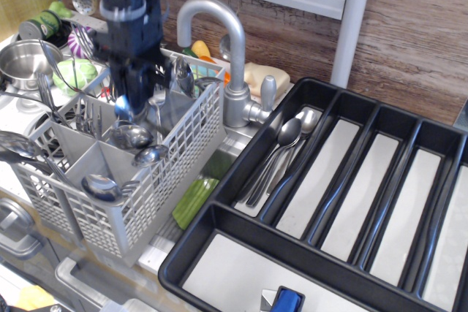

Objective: Put small spoon from basket to tray

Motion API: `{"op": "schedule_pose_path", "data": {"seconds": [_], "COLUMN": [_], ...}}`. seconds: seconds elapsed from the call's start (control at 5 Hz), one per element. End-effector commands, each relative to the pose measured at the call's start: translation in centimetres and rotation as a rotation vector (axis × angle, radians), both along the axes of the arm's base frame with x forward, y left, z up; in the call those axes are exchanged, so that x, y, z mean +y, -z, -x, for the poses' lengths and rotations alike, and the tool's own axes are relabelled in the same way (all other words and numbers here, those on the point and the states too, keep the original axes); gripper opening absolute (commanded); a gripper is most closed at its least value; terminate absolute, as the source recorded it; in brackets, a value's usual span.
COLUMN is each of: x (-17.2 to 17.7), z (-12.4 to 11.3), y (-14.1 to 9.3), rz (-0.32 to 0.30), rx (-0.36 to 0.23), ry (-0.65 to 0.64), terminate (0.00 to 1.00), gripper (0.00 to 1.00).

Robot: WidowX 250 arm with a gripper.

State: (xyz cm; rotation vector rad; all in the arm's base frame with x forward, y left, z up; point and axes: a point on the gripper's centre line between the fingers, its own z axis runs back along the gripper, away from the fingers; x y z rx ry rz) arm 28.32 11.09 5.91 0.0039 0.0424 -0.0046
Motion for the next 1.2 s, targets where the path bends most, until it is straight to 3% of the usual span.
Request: {"op": "schedule_pose_path", "data": {"seconds": [0.0,0.4,0.6,0.8,1.0], "x": [0.4,-4.1,-6.0,-8.0,-9.9], "z": [-1.4,-1.7,-1.5,-1.7,-2.4], "y": [-4.1,-9.1,-10.6,-11.8,-11.3], "rz": [0.025,0.147,0.236,0.364,0.513], "rx": [0.068,0.357,0.457,0.521,0.569], "ry": [-0.004,-0.334,-0.505,-0.654,-0.741], "terminate": [0.0,0.0,0.0,0.0,0.0], "gripper": [0.0,0.0,0.0,0.0,0.0]}}
